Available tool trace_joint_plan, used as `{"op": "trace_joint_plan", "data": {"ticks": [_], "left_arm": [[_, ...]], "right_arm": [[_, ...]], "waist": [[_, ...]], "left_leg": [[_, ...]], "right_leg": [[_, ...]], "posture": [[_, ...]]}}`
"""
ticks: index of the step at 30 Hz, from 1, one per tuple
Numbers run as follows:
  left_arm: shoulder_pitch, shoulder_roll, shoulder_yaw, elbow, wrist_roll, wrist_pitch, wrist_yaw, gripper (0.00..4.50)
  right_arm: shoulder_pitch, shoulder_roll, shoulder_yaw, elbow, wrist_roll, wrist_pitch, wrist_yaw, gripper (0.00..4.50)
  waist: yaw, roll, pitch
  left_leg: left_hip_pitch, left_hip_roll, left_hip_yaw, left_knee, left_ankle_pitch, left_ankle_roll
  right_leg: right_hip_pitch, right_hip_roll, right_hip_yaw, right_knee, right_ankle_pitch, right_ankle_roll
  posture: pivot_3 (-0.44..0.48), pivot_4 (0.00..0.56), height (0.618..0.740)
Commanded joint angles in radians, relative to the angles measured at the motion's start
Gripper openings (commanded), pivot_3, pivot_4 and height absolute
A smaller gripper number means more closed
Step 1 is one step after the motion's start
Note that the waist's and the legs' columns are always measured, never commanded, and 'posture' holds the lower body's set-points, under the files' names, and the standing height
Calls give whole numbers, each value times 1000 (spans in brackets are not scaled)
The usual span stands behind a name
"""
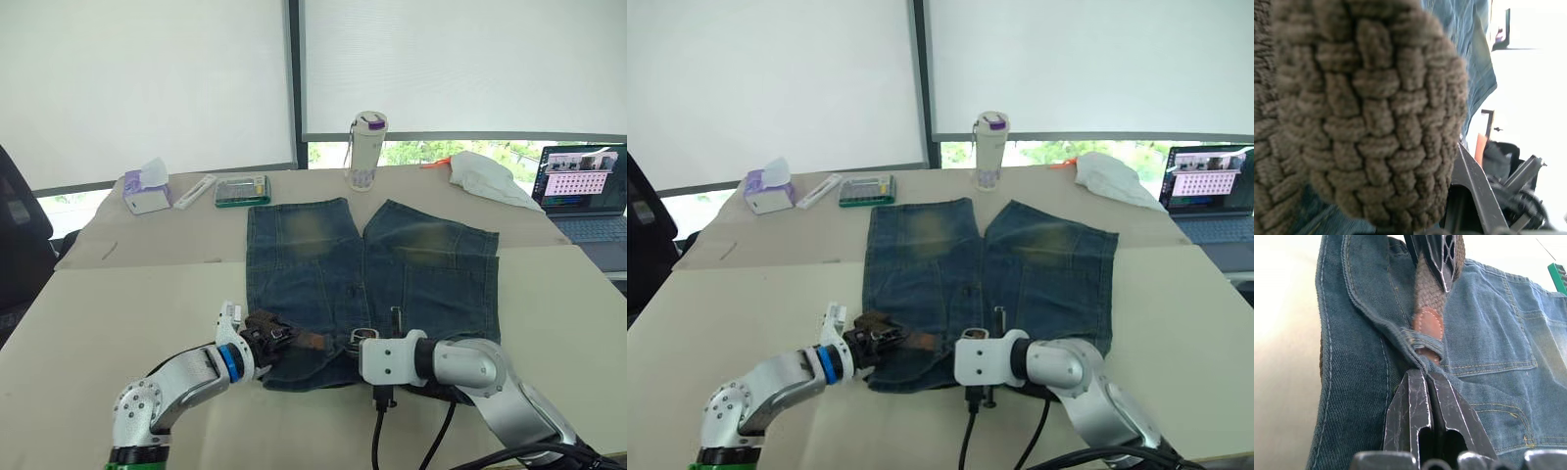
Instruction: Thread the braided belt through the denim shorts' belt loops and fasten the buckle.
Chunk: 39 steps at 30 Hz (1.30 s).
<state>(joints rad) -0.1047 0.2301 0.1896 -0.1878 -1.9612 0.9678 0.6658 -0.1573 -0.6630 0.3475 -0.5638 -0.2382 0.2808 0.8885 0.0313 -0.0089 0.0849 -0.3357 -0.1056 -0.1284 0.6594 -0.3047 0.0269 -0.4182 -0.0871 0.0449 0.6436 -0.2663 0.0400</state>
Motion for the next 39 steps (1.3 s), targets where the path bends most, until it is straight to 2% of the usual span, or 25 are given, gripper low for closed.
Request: {"op": "trace_joint_plan", "data": {"ticks": [1,10,17,21,24,28,31,36,39], "left_arm": [[-11,-48,25,-15,-11,10,25,0],[-59,-90,-47,92,-11,199,-60,0],[-91,-302,99,110,-11,160,51,0],[-97,-304,106,131,-11,215,47,0],[-106,-265,99,162,-11,247,45,0],[-111,-74,-11,208,-11,333,3,0],[-126,10,-75,227,-11,346,-30,0],[-156,61,-111,265,-11,345,-90,0],[-172,56,-116,299,-11,351,-119,0]], "right_arm": [[-10,30,-27,-74,40,42,-14,16],[-7,40,-22,-69,54,96,-18,16],[66,-22,-56,-111,41,149,-22,16],[118,-32,-64,-137,29,226,-40,16],[134,-47,-69,-152,19,253,-45,16],[160,-89,-82,-183,29,282,-35,16],[165,-97,-64,-193,35,317,-33,16],[186,-107,-30,-212,36,359,-30,16],[182,-94,-20,-215,45,373,-35,16]], "waist": [[4,0,0],[13,0,0],[21,-4,2],[19,-7,4],[20,-8,5],[18,-8,5],[18,-5,4],[19,-4,3],[18,-4,3]], "left_leg": [[0,0,0,0,0,0],[0,-1,0,0,0,0],[0,-2,0,1,0,0],[0,0,0,1,0,0],[0,-1,0,1,0,0],[0,-1,0,0,0,0],[0,-1,0,0,0,0],[0,-1,-1,0,0,0],[0,-1,-1,0,0,0]], "right_leg": [[0,0,0,0,0,0],[0,0,-1,-1,0,0],[3,-2,0,-3,0,0],[3,-1,1,-2,0,0],[3,-1,0,-3,0,0],[3,-1,-1,-2,0,0],[1,-1,-1,-2,0,0],[1,-1,-2,-2,0,0],[1,-1,-1,-2,0,0]], "posture": [[0,150,740],[0,150,740],[0,150,740],[0,150,740],[0,150,740],[0,150,740],[0,150,740],[0,150,740],[0,150,740]]}}
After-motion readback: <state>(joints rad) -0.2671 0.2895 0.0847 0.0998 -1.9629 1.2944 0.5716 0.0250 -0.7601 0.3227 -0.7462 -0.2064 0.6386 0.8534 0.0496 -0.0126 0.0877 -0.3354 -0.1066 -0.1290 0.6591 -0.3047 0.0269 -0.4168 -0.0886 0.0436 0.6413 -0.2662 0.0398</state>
